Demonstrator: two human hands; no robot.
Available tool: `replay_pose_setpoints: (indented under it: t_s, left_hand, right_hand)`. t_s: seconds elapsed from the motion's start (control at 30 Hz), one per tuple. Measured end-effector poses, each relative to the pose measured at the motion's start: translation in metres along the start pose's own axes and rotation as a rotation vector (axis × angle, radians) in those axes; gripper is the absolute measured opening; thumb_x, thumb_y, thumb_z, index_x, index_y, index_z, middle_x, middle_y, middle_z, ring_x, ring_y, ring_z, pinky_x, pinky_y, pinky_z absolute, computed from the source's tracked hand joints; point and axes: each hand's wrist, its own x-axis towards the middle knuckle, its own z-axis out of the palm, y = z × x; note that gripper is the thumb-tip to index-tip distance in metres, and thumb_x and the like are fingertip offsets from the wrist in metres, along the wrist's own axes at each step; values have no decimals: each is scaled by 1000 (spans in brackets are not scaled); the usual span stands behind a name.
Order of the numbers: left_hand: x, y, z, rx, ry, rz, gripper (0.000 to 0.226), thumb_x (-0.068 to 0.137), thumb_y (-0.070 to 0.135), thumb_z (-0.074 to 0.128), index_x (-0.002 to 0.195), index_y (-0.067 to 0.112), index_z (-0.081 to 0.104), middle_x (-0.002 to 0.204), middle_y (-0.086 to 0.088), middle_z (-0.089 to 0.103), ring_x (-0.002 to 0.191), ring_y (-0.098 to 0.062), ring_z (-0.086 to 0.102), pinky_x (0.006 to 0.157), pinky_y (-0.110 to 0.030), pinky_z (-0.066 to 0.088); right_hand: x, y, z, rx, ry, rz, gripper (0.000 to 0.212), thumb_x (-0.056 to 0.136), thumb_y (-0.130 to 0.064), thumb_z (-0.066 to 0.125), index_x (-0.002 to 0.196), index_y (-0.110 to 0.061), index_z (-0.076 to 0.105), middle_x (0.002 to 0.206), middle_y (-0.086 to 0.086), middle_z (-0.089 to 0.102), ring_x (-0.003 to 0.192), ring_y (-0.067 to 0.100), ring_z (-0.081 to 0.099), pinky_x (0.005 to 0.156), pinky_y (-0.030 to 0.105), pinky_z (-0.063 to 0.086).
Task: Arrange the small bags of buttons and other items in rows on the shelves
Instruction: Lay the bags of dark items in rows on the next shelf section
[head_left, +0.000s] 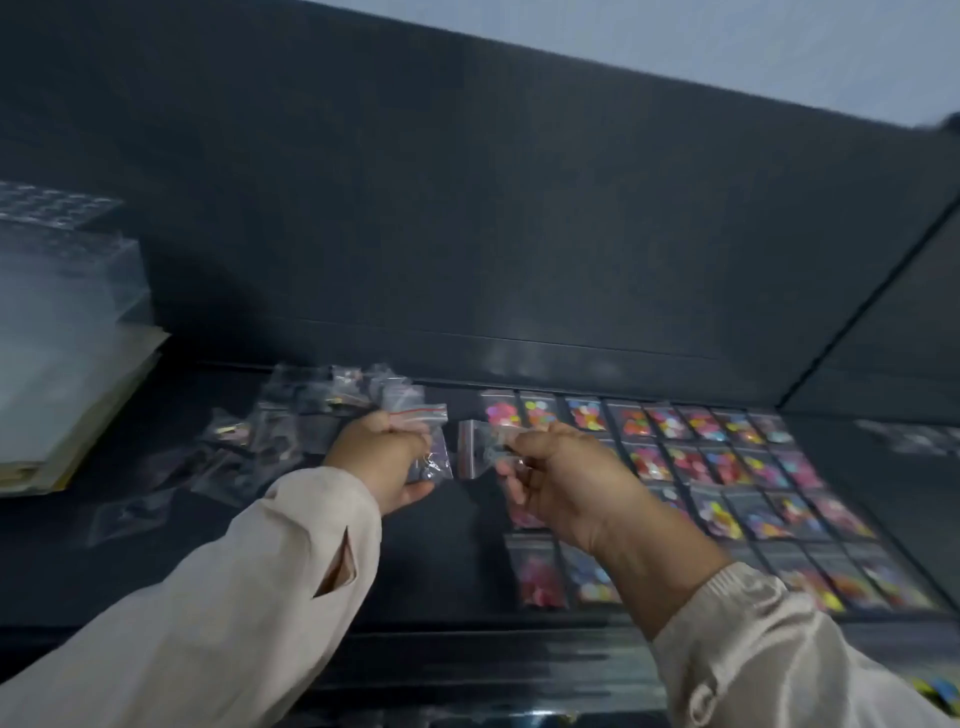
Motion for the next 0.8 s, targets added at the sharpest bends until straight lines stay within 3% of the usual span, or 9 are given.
replay_pose_setpoints:
  t_s: [0.1,0.23,0.37,0.5,0.57,0.7,0.8]
  left_hand:
    - [-20,-11,51,10,-64,-59,15,89,1,55,83,14,57,118,-17,58,105,-35,58,48,-31,51]
    - [-60,-39,125,70,-191,-96,10,90,5,53,100,9,55,91,-10,58,74,-23,58,55,-33,51]
    - [-117,-70,193,100,-411,-167,13,87,25,61,89,13,67,82,-5,66,73,-20,61,67,-32,51]
    - [-161,-106,256,177,-513,-40,25,78,-1,69,98,11,60,94,-9,65,79,-23,62,56,-29,51]
    - [-179,-125,285,237,-544,-7,31,76,-11,64,99,8,59,97,-16,63,80,-28,61,64,-34,52]
    - [-215,-155,341,361,-644,67,31,74,-10,64,95,13,59,92,-19,62,67,-26,59,58,-31,50]
    - [-234,-165,372,459,-706,135,30,74,-7,67,95,14,62,84,-15,63,64,-26,58,60,-32,49]
  right_hand:
    - [-33,-3,-49,111,27,7,13,93,-1,47,88,-12,51,69,5,62,59,15,57,48,20,48]
    - [-81,2,-122,182,34,-18,14,95,-3,45,93,-12,56,71,4,66,63,15,59,56,23,51]
    - [-129,14,-198,191,61,-47,17,96,-4,42,100,-10,57,89,8,64,68,16,62,59,24,53]
    - [-182,23,-267,219,110,-93,12,96,-5,43,94,-11,54,86,8,60,67,16,60,60,23,52]
    - [-207,29,-299,173,106,-136,8,93,-5,49,94,-12,53,80,7,61,66,15,58,57,21,48]
    - [-254,39,-361,-48,203,-207,16,84,1,62,88,-14,56,72,2,61,64,12,57,57,19,47]
    - [-281,39,-398,-166,253,-223,15,80,-1,68,85,-12,58,78,8,59,72,17,55,65,24,46]
